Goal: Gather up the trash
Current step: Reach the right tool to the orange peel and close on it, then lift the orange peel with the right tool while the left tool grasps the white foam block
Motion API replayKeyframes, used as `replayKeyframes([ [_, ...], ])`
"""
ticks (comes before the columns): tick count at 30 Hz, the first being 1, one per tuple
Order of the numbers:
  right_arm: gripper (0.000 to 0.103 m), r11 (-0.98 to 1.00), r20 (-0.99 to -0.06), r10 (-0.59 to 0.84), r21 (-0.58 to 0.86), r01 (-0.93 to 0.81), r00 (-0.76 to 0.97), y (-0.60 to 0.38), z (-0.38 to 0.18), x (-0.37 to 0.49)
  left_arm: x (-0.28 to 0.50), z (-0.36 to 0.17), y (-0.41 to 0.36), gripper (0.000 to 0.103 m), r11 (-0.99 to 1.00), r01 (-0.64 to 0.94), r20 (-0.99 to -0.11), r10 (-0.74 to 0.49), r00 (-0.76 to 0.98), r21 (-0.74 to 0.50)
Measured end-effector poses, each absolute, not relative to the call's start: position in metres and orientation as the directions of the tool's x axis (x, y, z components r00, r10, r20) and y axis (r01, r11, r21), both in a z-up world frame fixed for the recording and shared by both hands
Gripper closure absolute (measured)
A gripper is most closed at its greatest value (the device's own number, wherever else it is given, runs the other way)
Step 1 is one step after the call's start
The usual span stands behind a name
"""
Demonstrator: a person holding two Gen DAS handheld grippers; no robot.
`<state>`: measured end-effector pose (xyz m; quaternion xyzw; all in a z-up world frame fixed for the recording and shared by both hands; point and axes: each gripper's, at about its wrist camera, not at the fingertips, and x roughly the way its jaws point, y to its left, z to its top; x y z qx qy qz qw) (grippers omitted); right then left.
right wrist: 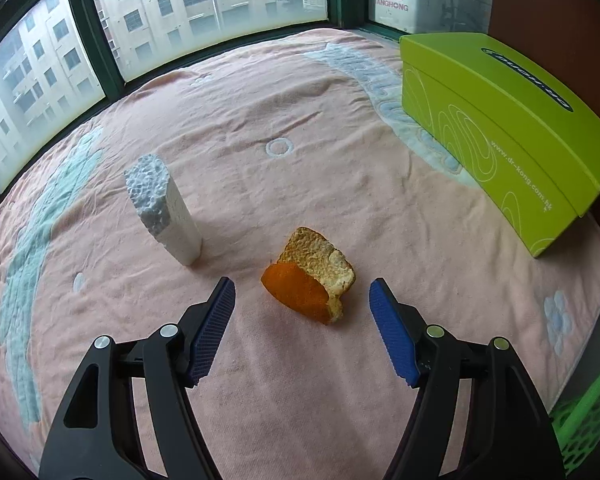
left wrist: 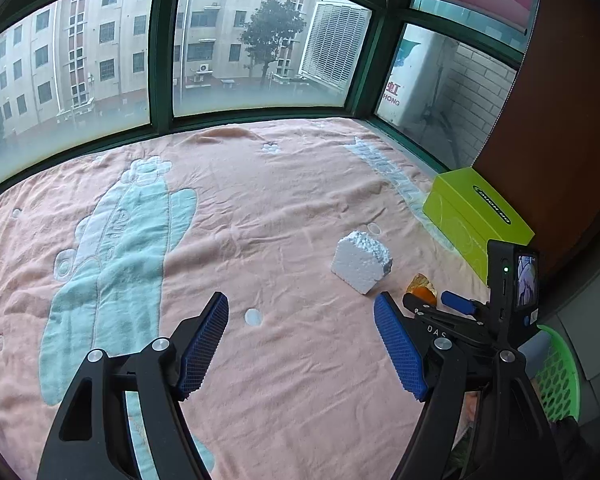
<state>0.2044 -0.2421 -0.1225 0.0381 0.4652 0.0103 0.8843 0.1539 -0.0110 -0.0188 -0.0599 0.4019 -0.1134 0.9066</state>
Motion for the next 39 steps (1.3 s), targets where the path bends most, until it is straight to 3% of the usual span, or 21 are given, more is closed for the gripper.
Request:
replayKeyframes([
  [9, 0.042, 0.999, -0.836, 0.031, 0.048, 0.017, 0.548, -0.236, -0.131, 0.216, 0.163, -0.026, -0.014, 0.030, 0.968, 0.157, -0.729, -0.251, 0.637, -0.196],
  [19, 0.062, 1.000, -0.828, 0.016, 0.028, 0.013, 0.561, -0.237, -0.122, 0.211, 0.179, -0.039, -0.023, 0.030, 0.969, 0.173, -0.746, -0.247, 0.619, -0.177],
  [39, 0.063, 0.995, -0.753, 0.039, 0.088, 0.042, 0.657, -0.277, -0.059, 0.130, 0.246, -0.084, -0.113, 0.018, 0.915, 0.395, -0.778, -0.309, 0.546, -0.085],
])
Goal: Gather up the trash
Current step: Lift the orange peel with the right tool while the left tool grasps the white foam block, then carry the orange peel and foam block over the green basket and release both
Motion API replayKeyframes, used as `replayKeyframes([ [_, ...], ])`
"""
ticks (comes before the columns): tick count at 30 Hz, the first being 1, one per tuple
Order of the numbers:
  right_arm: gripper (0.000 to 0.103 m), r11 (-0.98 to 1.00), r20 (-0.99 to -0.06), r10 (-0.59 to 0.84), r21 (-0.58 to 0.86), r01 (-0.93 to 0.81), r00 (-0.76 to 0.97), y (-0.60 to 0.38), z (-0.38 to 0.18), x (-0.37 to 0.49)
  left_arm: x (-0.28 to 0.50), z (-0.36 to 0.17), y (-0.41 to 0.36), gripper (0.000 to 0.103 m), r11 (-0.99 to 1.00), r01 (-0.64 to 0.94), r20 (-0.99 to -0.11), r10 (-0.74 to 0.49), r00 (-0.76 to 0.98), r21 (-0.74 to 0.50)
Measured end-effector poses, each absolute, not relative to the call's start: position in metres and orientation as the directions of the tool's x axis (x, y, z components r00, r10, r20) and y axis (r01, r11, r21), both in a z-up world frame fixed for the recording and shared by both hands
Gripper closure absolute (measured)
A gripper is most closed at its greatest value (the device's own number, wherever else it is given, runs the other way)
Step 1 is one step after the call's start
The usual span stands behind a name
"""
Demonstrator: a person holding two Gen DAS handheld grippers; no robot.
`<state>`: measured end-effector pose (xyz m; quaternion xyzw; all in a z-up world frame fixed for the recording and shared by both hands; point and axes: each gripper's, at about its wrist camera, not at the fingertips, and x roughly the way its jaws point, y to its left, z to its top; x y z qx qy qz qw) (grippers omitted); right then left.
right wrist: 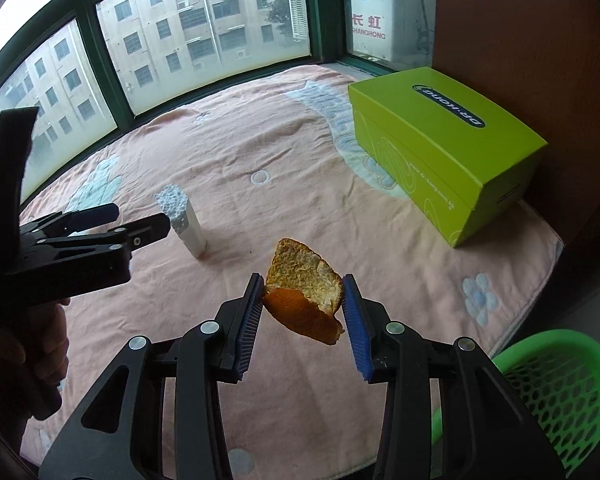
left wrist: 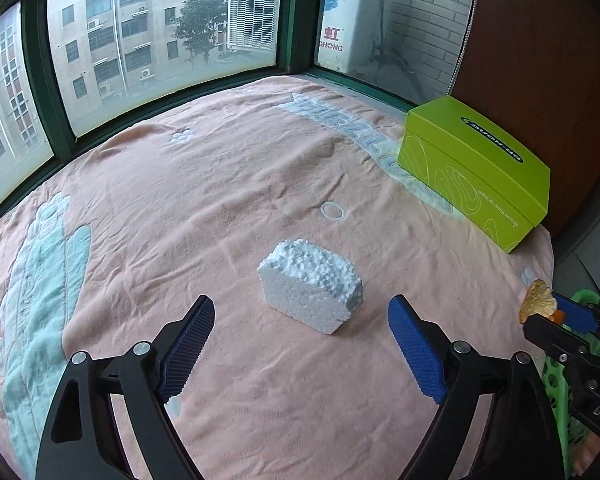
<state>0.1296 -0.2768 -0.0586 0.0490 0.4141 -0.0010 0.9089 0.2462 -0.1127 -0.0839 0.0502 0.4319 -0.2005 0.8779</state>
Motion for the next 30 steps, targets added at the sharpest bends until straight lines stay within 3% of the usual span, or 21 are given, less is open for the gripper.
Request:
replayKeyframes([
  [10, 0.063, 0.990, -0.732, 0.038, 0.119, 0.073, 0.680, -0.289, -0.049, 0.094, 0.275, -0.106, -0.123, 0.018, 0.898, 0.427, -0.791, -0.334, 0.513, -0.102],
  [12, 0.063, 0.990, -0.733, 0.030, 0.115, 0.080, 0.680, -0.291, -0.049, 0.089, 0.276, -0.108, -0.124, 0.035, 0.891, 0.441, -0.787, -0.348, 0.510, -0.108],
  [14, 0.063, 0.989, -0.734, 0.027, 0.117, 0.088, 0.678, -0.293, -0.051, 0.085, 0.277, -0.109, -0.126, 0.040, 0.884, 0.452, -0.786, -0.362, 0.501, -0.119],
  [30, 0.063, 0.987, -0.699, 0.027, 0.131, 0.091, 0.715, -0.288, -0.038, 0.048, 0.220, -0.056, -0.096, 0.041, 0.920, 0.380, -0.737, -0.324, 0.593, -0.099],
])
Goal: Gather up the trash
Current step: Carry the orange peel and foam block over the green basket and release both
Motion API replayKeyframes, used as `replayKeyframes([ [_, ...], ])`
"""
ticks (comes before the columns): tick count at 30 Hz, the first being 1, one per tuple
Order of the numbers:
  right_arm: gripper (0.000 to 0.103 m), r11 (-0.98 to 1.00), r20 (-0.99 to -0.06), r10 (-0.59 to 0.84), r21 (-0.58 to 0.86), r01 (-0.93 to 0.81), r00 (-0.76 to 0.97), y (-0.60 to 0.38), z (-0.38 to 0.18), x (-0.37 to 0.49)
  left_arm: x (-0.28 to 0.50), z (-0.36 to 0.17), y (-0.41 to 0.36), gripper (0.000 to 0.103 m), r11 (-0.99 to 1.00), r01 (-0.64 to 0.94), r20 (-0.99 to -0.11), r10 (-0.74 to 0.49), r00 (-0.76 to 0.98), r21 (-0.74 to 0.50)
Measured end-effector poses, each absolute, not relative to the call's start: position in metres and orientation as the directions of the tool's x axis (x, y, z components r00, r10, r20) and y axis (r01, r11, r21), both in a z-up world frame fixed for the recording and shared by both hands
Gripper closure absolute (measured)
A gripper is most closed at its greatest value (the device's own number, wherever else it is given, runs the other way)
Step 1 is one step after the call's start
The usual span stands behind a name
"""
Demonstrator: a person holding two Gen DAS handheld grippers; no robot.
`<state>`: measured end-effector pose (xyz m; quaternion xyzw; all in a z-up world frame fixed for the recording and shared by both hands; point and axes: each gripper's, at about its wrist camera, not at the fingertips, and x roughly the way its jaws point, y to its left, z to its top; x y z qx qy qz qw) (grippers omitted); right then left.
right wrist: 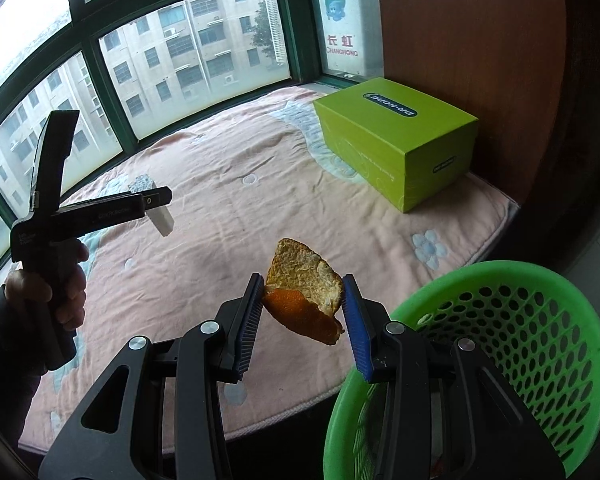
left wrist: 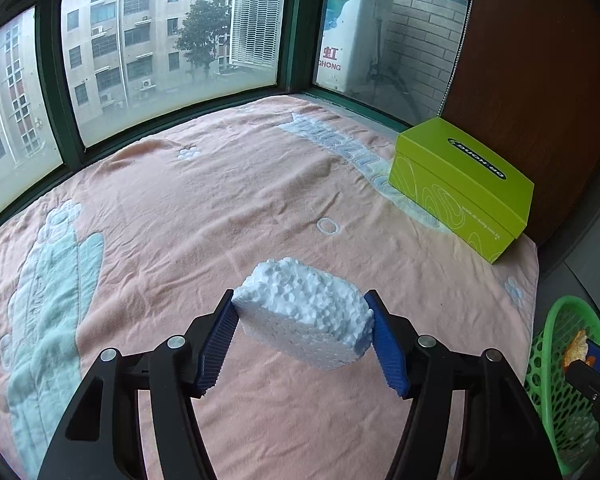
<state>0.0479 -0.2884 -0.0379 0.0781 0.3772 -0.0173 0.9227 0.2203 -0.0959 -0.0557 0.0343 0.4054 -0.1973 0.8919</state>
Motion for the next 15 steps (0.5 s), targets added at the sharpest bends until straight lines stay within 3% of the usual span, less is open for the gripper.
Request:
replayKeyframes([
  [15, 0.063, 0.990, -0.643, 0.034, 0.125, 0.061, 0.765, -0.279, -0.013, 0.004, 0.129, 0.009, -0.052, 0.041, 0.951, 0.280, -0.653, -0.294, 0.698, -0.129],
])
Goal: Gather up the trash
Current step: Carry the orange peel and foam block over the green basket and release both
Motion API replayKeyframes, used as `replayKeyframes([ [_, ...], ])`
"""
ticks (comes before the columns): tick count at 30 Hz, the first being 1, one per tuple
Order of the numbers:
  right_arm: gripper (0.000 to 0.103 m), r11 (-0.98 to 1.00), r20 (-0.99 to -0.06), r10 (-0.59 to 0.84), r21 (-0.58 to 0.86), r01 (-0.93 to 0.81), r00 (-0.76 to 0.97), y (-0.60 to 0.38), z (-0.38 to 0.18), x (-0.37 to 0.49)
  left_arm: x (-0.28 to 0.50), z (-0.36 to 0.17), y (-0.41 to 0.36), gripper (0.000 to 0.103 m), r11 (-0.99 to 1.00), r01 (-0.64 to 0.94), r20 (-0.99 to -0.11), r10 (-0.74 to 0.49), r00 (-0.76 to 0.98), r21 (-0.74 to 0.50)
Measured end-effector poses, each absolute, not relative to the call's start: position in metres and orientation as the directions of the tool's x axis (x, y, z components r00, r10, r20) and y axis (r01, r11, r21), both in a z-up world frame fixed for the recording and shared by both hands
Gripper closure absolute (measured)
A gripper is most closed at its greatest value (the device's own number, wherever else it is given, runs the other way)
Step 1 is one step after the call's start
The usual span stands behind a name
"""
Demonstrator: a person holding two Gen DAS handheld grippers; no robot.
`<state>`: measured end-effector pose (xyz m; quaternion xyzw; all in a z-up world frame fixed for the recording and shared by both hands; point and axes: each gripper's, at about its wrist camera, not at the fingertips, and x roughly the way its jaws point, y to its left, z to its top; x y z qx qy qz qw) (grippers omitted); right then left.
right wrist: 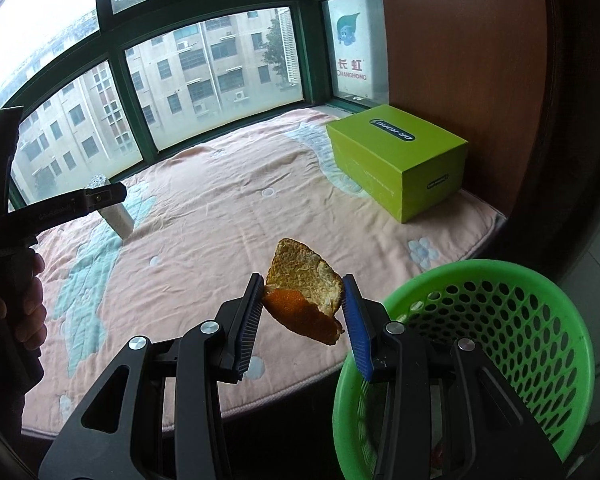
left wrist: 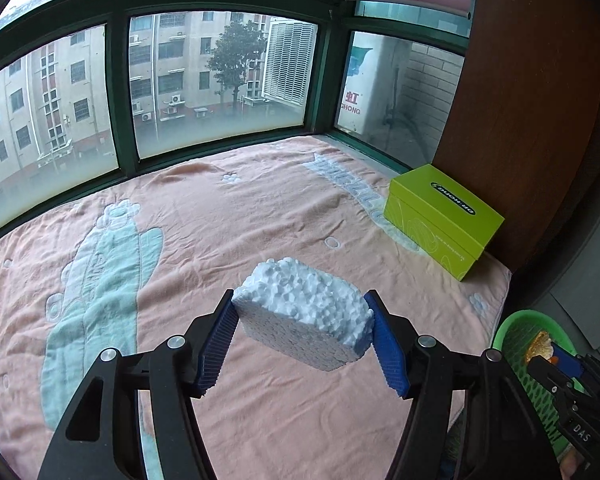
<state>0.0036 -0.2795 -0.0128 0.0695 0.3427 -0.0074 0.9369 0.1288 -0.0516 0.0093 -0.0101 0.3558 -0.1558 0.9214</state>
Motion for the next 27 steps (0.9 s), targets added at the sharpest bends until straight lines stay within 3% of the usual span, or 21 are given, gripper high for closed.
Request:
replayKeyframes([
  [10, 0.063, 0.990, -0.615, -0.011, 0.107, 0.097, 0.789, -0.292, 0.000, -0.029, 0.081, 0.036, -0.049, 0.041, 0.948, 0.280, -0.601, -0.312, 0.736, -0.150],
  [27, 0.062, 0.960, -0.620, -0.178, 0.062, 0.274, 0.764, -0.348, -0.006, -0.079, 0.035, 0.052, -0.112, 0.041, 0.888, 0.427, -0.572, -0.443, 0.690, -0.172],
])
